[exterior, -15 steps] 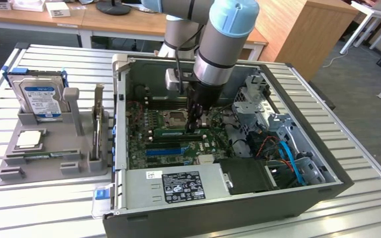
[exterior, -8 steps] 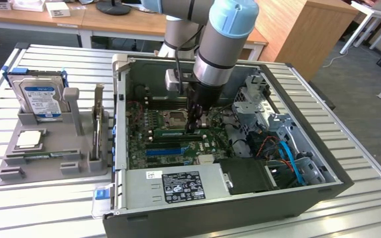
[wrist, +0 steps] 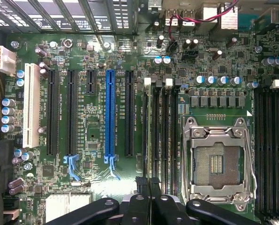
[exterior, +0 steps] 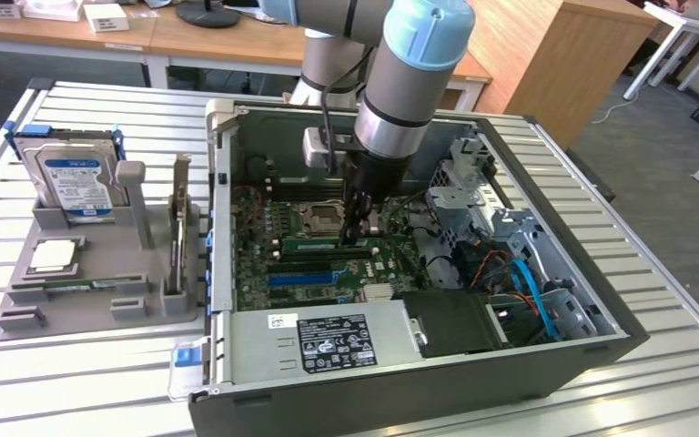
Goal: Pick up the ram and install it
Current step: 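Insert the ram into the slot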
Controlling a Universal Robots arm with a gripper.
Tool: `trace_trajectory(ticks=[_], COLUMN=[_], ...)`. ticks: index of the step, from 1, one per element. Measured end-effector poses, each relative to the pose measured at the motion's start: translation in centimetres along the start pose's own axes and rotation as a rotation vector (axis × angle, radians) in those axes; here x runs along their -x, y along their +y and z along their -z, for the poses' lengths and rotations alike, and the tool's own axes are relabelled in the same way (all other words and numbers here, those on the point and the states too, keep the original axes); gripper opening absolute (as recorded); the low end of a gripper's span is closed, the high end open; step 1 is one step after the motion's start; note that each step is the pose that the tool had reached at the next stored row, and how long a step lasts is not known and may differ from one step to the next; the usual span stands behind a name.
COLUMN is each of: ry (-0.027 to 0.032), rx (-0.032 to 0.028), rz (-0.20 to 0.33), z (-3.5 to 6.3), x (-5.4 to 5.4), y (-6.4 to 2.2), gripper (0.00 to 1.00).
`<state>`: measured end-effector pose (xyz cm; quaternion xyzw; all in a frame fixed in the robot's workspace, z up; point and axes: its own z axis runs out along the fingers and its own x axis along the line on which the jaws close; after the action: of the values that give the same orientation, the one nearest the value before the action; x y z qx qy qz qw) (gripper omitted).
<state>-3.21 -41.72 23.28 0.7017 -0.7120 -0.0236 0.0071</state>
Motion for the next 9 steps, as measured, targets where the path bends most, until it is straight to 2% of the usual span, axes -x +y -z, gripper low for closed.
trace_trajectory(ticks=[9], ry=[0.0], rx=[0.0], rz=[0.0], z=[-0.03], x=[-0.09], y=[0.0], gripper=[0.12])
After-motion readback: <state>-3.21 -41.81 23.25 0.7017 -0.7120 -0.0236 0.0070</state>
